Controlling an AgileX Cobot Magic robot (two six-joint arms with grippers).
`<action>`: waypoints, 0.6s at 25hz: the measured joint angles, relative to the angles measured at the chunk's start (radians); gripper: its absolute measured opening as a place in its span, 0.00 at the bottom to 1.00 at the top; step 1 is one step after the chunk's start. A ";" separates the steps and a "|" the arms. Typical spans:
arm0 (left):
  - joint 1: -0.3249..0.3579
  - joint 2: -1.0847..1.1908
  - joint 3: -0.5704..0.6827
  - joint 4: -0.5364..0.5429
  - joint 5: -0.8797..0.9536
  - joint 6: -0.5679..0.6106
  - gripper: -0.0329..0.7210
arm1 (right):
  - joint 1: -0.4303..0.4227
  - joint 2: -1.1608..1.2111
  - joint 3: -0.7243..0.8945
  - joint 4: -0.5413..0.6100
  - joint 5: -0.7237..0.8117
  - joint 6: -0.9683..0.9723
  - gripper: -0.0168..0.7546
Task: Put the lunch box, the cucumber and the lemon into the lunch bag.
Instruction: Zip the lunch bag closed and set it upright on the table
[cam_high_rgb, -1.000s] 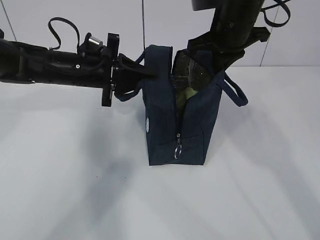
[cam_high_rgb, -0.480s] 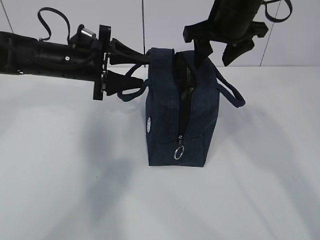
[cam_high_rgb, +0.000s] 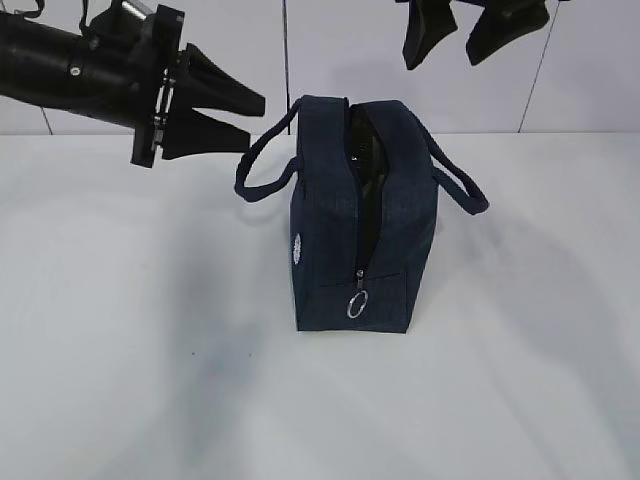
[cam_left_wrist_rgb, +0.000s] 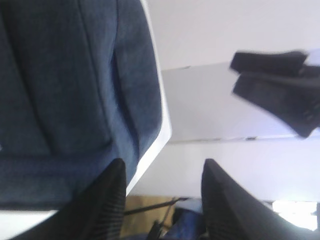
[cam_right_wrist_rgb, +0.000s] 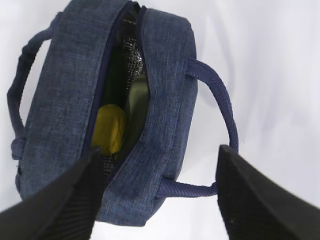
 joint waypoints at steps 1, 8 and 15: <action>0.000 -0.011 0.000 0.058 0.002 -0.021 0.50 | 0.000 -0.009 0.000 0.000 0.000 0.000 0.72; 0.000 -0.088 0.000 0.429 0.019 -0.176 0.36 | 0.004 -0.112 0.017 -0.044 0.002 0.000 0.62; 0.000 -0.174 0.000 0.508 0.027 -0.215 0.35 | 0.090 -0.286 0.234 -0.142 -0.161 0.000 0.51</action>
